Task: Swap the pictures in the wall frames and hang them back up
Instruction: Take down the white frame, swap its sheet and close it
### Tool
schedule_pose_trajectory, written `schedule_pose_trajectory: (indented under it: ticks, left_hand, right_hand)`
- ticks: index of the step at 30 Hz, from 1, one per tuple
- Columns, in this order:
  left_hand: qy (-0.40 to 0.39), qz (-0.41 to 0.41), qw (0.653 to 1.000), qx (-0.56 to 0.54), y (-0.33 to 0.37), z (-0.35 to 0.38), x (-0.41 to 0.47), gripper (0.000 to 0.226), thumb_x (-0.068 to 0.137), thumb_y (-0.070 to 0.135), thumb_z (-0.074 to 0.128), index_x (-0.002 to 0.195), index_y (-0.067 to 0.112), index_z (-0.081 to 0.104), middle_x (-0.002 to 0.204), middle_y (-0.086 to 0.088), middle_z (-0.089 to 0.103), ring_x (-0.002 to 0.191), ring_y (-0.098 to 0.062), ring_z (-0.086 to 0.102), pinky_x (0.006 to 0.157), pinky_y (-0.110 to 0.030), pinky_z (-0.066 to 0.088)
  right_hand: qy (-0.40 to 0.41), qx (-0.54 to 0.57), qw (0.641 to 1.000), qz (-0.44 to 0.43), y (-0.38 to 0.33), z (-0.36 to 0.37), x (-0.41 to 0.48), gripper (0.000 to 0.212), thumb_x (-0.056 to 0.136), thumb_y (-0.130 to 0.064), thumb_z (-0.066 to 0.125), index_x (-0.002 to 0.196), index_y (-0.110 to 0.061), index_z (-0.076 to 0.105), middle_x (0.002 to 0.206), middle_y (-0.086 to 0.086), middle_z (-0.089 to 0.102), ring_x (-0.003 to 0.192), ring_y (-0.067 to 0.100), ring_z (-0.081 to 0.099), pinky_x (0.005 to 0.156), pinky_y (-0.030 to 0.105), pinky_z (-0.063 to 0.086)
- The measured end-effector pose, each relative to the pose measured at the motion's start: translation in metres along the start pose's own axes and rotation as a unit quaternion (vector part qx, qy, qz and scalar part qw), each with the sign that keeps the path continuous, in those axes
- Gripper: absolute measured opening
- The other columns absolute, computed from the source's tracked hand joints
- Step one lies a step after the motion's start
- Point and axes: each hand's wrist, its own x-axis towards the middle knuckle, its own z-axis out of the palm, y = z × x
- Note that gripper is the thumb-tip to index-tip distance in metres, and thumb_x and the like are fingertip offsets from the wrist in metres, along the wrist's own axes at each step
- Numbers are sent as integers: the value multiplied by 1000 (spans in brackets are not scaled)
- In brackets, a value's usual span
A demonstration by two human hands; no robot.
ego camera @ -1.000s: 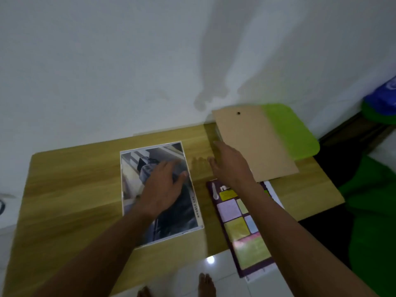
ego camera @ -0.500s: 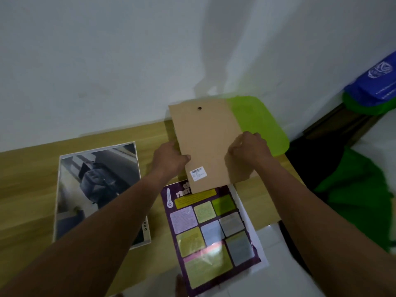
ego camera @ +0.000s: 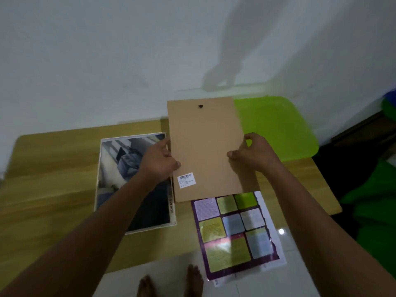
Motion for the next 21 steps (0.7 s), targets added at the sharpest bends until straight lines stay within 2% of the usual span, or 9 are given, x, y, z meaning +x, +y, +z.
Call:
schedule_pose_trajectory:
  ticks: [2, 4, 7, 10, 14, 18, 21]
  left_hand:
    - [17, 1, 1000, -3, -13, -27, -9, 74, 82, -3, 64, 145, 26, 39, 103, -6, 65, 95, -24, 65, 84, -46, 57]
    - [37, 9, 999, 9, -30, -56, -17, 72, 81, -1, 66, 144, 24, 42, 94, -5, 66, 90, -26, 66, 81, -45, 57]
    - [91, 31, 992, 78, -59, -98, -24, 71, 78, 5, 72, 141, 24, 48, 85, -2, 67, 86, -28, 67, 77, -37, 55]
    - [123, 22, 981, 151, -87, -130, -25, 62, 76, 11, 74, 135, 22, 56, 97, -3, 68, 91, -22, 64, 78, -29, 47]
    - [126, -10, 976, 178, -121, -153, -25, 54, 74, 12, 76, 127, 14, 62, 107, -6, 69, 84, -17, 61, 77, -23, 40]
    - [112, -20, 975, 190, -144, -161, -23, 62, 75, 9, 77, 133, 7, 57, 123, -13, 63, 105, -26, 62, 77, -14, 34]
    - [107, -24, 974, 198, -156, -159, -24, 63, 74, 9, 77, 134, 8, 56, 120, -18, 64, 107, -30, 61, 86, -26, 41]
  right_hand:
    - [-14, 12, 1000, -6, -14, 24, -15, 86, 64, -34, 90, 135, -9, 50, 126, 10, 64, 108, 27, 64, 93, 45, 54]
    - [-27, 25, 999, -14, -29, 51, -29, 88, 62, -39, 89, 134, -10, 49, 123, 9, 64, 106, 27, 65, 91, 45, 54]
    - [-52, 32, 997, -37, -48, 99, -47, 78, 70, -34, 86, 133, -9, 47, 122, 3, 63, 107, 22, 61, 92, 37, 51]
    - [-63, 36, 997, -36, -59, 146, -59, 79, 71, -33, 86, 135, -11, 46, 123, 8, 64, 109, 25, 62, 93, 40, 52]
    - [-63, 4, 998, -29, -69, 190, -70, 80, 73, -33, 85, 138, -11, 45, 129, 14, 57, 116, 30, 56, 94, 35, 47]
    - [-60, -29, 997, -34, -71, 217, -76, 76, 73, -31, 85, 135, -10, 47, 130, 16, 55, 116, 33, 55, 92, 36, 46]
    - [-51, -60, 996, -37, -66, 226, -79, 72, 74, -32, 85, 133, -12, 48, 127, 18, 51, 113, 35, 54, 91, 35, 45]
